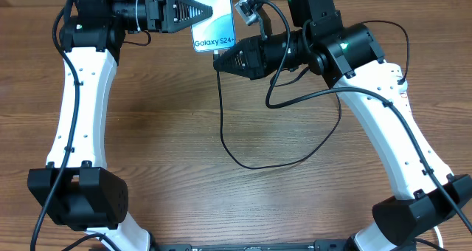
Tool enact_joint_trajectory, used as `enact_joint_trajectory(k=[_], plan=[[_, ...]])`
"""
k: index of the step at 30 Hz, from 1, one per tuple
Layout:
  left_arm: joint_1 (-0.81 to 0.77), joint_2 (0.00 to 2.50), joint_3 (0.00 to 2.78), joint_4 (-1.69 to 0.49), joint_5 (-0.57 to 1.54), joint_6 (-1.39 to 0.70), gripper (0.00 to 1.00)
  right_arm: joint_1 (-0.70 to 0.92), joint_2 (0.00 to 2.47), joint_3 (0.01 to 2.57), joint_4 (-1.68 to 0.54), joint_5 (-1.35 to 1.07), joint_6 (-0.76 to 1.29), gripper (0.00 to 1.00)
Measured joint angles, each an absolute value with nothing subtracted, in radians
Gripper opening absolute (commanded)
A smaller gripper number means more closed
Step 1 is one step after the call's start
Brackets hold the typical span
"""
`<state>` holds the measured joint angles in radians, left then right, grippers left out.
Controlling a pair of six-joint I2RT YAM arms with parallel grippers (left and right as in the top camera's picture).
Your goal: Plug charger to phone and switch on socket
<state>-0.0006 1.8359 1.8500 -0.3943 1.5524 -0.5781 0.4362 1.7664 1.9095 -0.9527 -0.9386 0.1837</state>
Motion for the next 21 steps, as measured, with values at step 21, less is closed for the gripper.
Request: enact_joint_trajectory(k=[21], plan=[[0.001,1.836,1.850,-0.385,1.541,-0.579,0.04,0.437,1.766,1.909,-0.921,-0.938,0.223,0.04]])
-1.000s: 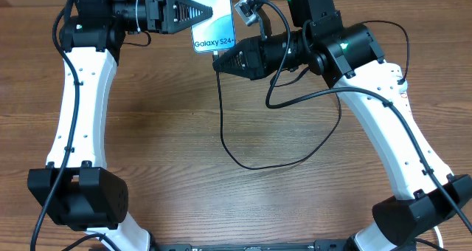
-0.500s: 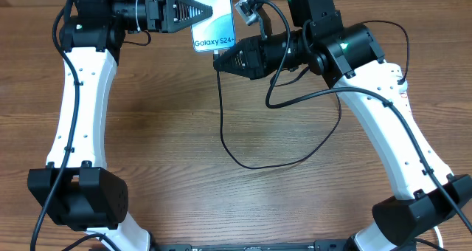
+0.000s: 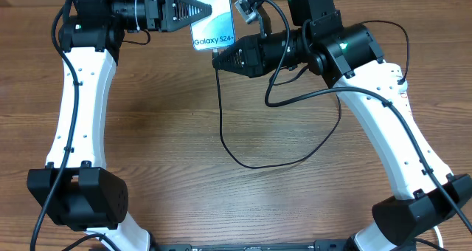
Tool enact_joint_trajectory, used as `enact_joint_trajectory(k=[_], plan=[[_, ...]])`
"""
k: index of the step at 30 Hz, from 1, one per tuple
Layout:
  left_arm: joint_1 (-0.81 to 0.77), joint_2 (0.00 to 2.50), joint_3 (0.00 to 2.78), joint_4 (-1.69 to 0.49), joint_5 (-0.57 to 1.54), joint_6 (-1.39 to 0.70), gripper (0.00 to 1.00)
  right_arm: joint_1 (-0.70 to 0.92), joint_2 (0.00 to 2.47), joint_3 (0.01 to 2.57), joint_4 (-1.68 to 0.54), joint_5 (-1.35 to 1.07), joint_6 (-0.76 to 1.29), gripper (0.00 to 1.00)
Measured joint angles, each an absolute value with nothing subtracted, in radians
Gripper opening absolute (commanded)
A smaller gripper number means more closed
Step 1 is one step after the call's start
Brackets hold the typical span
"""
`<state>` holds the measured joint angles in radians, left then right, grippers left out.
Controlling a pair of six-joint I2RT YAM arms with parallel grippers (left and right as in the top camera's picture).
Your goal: Plug charger to phone and switch on socket
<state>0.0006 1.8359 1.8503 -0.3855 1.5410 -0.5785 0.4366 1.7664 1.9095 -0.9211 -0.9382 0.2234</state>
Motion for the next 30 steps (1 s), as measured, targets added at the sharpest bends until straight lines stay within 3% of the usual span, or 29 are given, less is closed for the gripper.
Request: enact_joint_trajectory(k=[20,30], plan=[[-0.001,1.836,1.850,-0.389,1.530,-0.577,0.04,0.406,1.766,1.910,-0.874,-0.983,0.287,0.04],[-0.001,1.836,1.847,-0.186,1.554,-0.759,0.04,0.406,1.766,1.911,-0.941,-0.975,0.287,0.04]])
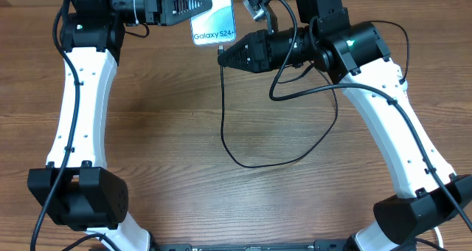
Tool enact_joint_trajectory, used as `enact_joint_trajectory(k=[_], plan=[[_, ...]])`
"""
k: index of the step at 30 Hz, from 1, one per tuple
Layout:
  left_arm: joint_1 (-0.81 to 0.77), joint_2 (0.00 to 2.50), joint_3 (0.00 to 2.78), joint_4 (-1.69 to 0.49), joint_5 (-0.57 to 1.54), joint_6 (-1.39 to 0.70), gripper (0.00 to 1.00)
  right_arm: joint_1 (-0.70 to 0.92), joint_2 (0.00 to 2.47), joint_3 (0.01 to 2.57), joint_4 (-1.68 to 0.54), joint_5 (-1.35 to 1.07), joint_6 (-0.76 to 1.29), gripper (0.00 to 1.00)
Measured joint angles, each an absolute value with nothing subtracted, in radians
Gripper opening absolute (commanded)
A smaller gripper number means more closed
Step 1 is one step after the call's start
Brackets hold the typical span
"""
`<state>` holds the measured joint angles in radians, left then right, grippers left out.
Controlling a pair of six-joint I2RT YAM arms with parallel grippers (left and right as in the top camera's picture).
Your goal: Plug charger to phone and switch on socket
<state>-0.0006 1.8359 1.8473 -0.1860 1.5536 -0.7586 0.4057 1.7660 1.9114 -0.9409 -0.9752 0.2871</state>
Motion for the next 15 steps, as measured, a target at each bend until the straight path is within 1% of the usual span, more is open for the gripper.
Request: enact_joint_trajectory(k=[4,15], plan=[[-0.001,1.836,1.847,-0.186,1.554,-0.784,0.04,0.405,1.766,1.911,-0.902,-0.993,0.287,0.04],[-0.001,1.836,1.847,-0.186,1.554,-0.787,0.04,0.405,1.768,1.911,-0.900,-1.053,0.288,0.04]])
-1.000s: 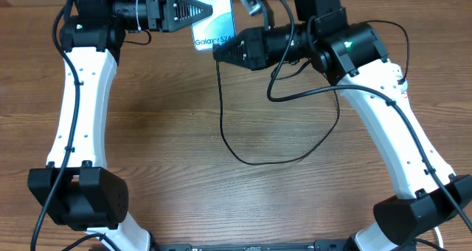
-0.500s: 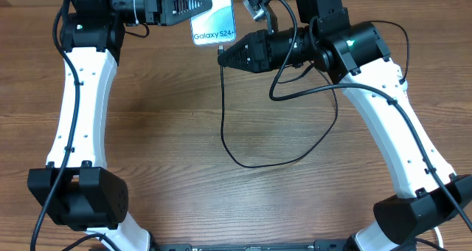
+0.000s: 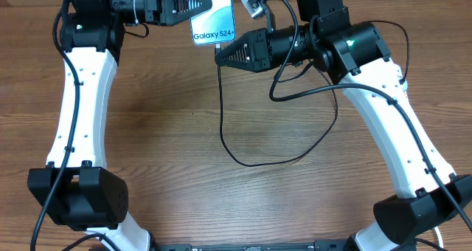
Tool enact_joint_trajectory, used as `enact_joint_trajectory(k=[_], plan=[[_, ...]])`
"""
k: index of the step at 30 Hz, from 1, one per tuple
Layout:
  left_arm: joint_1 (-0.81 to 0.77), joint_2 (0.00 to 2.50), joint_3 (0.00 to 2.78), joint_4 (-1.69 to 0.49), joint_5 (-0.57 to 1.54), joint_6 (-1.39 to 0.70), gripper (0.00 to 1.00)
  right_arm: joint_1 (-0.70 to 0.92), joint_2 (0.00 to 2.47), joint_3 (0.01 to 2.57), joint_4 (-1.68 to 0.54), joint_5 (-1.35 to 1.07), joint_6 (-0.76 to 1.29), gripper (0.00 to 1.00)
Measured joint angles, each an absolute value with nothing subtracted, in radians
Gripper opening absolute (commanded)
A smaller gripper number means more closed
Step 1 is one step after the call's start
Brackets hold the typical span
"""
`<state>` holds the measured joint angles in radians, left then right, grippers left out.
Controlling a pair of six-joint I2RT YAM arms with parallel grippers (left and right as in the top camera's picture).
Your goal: Plug charger to phone and switch on socket
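Observation:
The phone [image 3: 214, 23], white with "Galaxy S24+" printed on it, sits at the top middle of the overhead view. My left gripper [image 3: 209, 1] reaches in from the left and is shut on its upper part. Just below the phone's lower edge, my right gripper [image 3: 218, 57] comes in from the right, shut on the plug end of the black charger cable [image 3: 223, 125]. The plug tip is hidden between the fingers. The cable hangs down from the gripper, loops across the table and climbs to the right. No socket shows in this view.
The wooden table [image 3: 162, 170] lies under both arms. The cable's loop [image 3: 273, 162] rests mid-table. Each arm's black base stands at a front corner, one on the left [image 3: 77, 199] and one on the right [image 3: 424, 214]. A small wrist camera [image 3: 254, 4] sticks up beside the phone.
My right gripper with the plug has shifted slightly left, its tip now under the phone's lower edge. The phone and left gripper look unchanged.
My left gripper held the phone at the top middle while my right gripper held the plug just below it. Both stayed so a moment later. Then phone and right gripper stood a little farther up the view, and now the plug sits slightly more to the left.

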<state>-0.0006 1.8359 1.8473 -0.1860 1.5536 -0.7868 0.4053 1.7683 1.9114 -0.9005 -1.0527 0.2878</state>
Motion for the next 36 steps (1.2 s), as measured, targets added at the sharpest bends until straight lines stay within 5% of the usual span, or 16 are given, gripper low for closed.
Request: enact_joint_trajectory(k=[36], plan=[[-0.007,1.836,1.847,-0.186,1.553,-0.786,0.04,0.405,1.785,1.911,-0.872,-1.077,0.296,0.04]])
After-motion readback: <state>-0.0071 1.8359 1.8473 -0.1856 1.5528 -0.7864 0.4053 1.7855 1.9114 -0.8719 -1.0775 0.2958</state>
